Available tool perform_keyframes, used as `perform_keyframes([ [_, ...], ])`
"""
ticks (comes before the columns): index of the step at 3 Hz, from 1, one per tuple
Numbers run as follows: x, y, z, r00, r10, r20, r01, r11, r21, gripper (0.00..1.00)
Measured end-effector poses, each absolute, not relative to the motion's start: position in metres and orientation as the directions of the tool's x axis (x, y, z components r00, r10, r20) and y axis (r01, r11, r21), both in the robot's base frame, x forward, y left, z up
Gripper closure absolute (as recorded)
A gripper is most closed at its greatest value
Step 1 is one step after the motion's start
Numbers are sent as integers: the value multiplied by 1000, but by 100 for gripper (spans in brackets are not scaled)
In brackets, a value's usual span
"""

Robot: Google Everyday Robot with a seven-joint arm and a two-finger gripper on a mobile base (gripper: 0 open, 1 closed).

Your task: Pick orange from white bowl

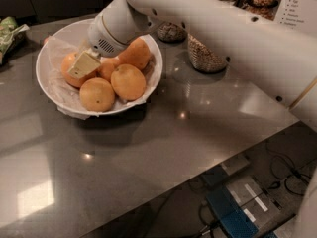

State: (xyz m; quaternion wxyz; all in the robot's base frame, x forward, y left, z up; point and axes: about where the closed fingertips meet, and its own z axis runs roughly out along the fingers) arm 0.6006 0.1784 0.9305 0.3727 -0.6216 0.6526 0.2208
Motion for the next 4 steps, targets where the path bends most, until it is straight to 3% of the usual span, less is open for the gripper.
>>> perform_keyframes([
  [1,601,178,930,51,-647,-761,-976,130,-175,30],
  [4,601,193,909,24,-643,-766,-986,110,-124,30],
])
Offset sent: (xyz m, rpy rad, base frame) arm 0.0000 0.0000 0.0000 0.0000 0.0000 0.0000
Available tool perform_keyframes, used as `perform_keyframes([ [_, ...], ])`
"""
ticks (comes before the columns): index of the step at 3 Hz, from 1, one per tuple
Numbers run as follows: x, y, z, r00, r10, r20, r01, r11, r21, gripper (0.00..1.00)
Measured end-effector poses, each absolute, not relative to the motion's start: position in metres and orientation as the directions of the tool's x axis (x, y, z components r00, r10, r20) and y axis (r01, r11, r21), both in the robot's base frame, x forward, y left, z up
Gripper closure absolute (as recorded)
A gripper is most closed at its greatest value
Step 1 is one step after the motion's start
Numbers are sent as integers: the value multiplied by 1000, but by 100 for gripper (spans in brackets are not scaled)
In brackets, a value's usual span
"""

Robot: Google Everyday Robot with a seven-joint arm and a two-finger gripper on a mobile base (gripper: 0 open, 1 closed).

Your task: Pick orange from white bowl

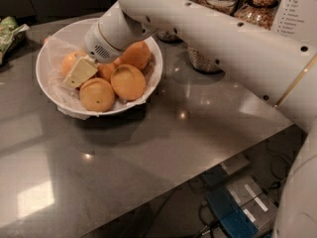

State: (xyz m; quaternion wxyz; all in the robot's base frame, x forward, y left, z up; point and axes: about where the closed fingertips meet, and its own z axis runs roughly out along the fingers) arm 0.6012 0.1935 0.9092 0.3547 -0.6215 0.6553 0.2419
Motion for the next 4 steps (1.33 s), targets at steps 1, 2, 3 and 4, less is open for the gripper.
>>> perform_keyframes([
  [1,604,197,897,-1,-641,-768,-988,117,-96,30],
  [2,606,198,888,-21,-640,-768,-989,124,-76,30],
  [3,606,198,888,-21,-640,-768,-989,124,-76,47],
  [4,606,199,888,-21,-640,-768,-989,124,-76,73],
])
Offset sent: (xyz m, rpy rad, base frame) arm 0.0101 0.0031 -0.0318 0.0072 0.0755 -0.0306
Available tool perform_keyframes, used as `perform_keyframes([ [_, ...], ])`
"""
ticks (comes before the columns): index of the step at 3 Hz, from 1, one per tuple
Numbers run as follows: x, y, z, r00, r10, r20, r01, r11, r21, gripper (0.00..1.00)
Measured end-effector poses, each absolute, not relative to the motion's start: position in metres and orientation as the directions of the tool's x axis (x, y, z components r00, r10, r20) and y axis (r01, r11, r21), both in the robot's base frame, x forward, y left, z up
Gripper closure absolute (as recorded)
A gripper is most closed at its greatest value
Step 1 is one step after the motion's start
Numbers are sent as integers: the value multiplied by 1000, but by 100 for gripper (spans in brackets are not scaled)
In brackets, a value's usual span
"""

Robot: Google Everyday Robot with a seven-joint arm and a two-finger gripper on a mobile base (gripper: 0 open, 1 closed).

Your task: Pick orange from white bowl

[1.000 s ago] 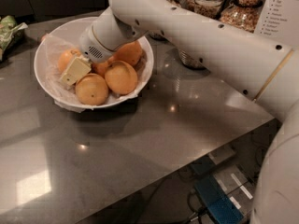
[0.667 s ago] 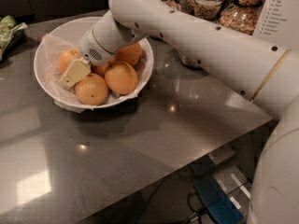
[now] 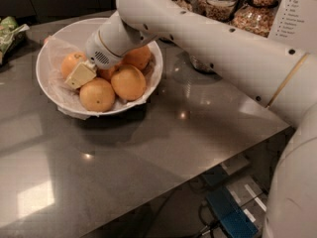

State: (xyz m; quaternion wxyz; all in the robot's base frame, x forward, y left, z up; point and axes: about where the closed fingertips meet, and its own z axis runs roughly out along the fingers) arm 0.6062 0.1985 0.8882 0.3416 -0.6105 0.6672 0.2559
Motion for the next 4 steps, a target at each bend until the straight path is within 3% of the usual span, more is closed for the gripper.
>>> perform_keyframes([
  [1,606,199,888,-21,-640,-768,-989,124,-76,96],
  [4,605,187,907,11,-586,-810,-992,96,-83,100],
])
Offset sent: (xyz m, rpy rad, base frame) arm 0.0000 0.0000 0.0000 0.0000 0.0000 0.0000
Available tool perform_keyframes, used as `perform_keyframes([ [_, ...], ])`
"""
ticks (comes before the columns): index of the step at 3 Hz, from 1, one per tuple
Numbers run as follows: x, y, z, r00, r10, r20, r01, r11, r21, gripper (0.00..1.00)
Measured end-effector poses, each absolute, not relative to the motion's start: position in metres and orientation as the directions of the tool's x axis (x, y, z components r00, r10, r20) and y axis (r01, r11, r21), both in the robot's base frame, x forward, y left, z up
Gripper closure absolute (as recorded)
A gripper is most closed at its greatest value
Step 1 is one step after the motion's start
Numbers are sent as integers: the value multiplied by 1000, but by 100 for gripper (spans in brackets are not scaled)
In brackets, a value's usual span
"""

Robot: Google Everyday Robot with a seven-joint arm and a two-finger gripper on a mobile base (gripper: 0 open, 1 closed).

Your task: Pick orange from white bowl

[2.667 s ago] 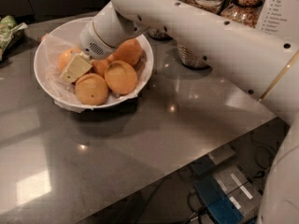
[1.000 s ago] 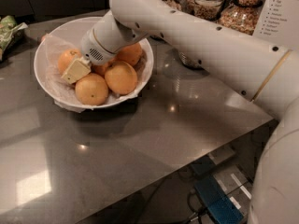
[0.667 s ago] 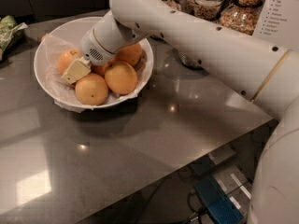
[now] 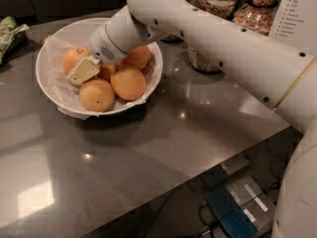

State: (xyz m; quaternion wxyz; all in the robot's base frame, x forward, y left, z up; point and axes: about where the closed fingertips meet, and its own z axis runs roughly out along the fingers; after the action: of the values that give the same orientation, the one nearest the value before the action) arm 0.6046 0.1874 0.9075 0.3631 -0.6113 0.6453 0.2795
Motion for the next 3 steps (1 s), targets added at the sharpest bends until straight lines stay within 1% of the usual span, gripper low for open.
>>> perform_keyframes([
  [1,600,161,937,79,-550,-831,-985,84,-150,100],
  [3,596,112,979,200,-538,-819,-962,49,-267,100],
])
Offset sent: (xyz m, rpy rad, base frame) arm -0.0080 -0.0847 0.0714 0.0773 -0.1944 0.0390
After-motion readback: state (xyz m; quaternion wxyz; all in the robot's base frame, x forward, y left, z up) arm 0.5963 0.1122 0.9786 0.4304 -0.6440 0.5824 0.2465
